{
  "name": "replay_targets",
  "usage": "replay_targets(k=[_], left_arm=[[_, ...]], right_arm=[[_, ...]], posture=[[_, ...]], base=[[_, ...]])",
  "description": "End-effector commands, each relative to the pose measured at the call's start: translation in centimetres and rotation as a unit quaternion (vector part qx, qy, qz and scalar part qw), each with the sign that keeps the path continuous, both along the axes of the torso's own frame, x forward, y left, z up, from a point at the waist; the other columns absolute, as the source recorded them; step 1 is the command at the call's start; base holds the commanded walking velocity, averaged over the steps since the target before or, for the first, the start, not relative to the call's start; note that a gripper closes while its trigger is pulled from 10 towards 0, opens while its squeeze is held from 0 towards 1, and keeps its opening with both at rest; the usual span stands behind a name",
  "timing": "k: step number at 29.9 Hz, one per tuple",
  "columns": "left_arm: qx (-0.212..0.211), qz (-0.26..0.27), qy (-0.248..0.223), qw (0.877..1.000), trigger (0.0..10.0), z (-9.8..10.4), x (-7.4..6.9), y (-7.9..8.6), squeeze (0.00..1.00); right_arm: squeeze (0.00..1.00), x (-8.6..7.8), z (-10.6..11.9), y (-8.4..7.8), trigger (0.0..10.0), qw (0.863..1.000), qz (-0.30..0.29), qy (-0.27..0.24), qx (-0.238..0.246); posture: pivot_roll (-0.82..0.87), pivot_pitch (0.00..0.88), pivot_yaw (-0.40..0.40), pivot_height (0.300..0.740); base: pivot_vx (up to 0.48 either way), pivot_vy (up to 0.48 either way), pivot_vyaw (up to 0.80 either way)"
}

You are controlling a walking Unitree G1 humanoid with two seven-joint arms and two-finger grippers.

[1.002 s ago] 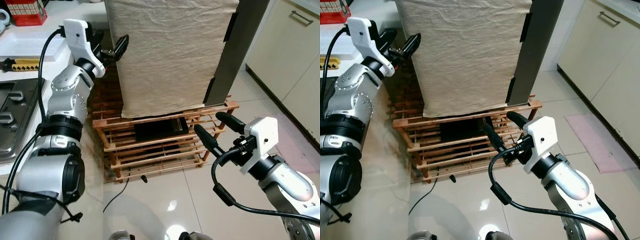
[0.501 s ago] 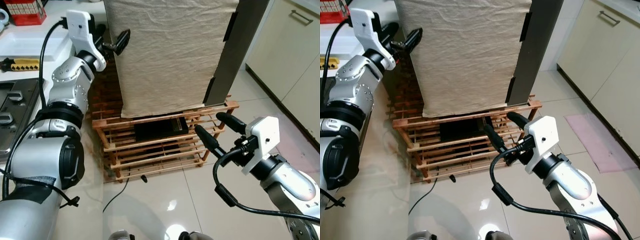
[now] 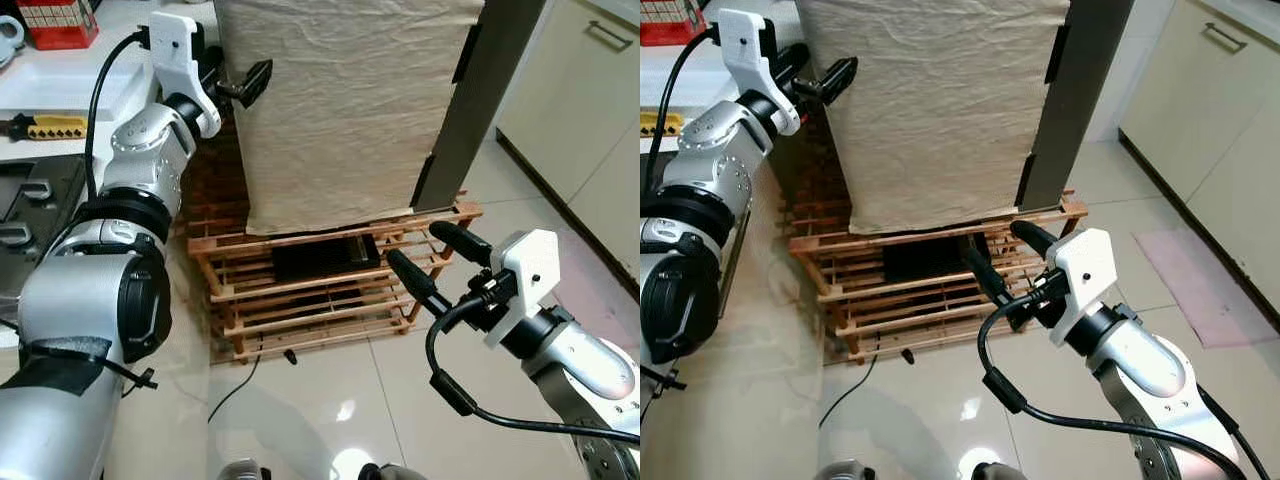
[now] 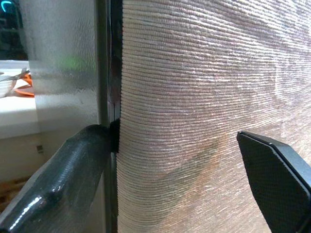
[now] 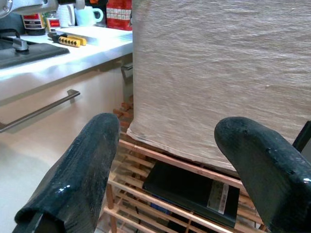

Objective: Restocking fridge

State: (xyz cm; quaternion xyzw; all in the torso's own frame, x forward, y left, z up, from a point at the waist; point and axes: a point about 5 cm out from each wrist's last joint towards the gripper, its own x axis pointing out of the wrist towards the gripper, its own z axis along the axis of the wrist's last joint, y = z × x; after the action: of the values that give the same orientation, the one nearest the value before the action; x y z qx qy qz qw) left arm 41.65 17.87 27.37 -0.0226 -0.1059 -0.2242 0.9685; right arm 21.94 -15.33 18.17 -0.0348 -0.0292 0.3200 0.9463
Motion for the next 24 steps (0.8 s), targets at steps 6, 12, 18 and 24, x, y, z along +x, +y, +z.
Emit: replay_targets(k=[6,12,18,24], left_arm=[[-0.003,-0.064,-0.004,0.998,10.0,0.7,-0.1,-1.4,0.0],[0.008,-0.081,0.001,0.997,10.0,0.0,-0.2,-1.8,0.0],[0.016,-0.109,0.003,0.994,10.0,0.0,-0.3,-2.3,0.0],[0.027,-0.18,0.003,0.983,10.0,0.2,-0.6,-3.5,0.0]], right_arm=[[0.0,-0.9,0.8,0.0,10.0,1.0,0.005,-0.01,-0.003],[0.0,-1.3,0.6,0.1,10.0,1.0,-0.001,-0.001,-0.002],[0.0,-1.5,0.7,0.1,10.0,1.0,0.005,0.005,-0.006],[0.0,-1.6,0.7,0.0,10.0,1.0,0.003,0.008,-0.01]], posture=[[-0.12,0.106,0.005,0.74],[-0.13,0.142,-0.01,0.74],[-0.14,0.153,-0.016,0.74],[-0.14,0.157,-0.013,0.74]], base=[[0.0,0.0,0.0],[0.0,0.0,0.0],[0.0,0.0,0.0],[0.0,0.0,0.0]])
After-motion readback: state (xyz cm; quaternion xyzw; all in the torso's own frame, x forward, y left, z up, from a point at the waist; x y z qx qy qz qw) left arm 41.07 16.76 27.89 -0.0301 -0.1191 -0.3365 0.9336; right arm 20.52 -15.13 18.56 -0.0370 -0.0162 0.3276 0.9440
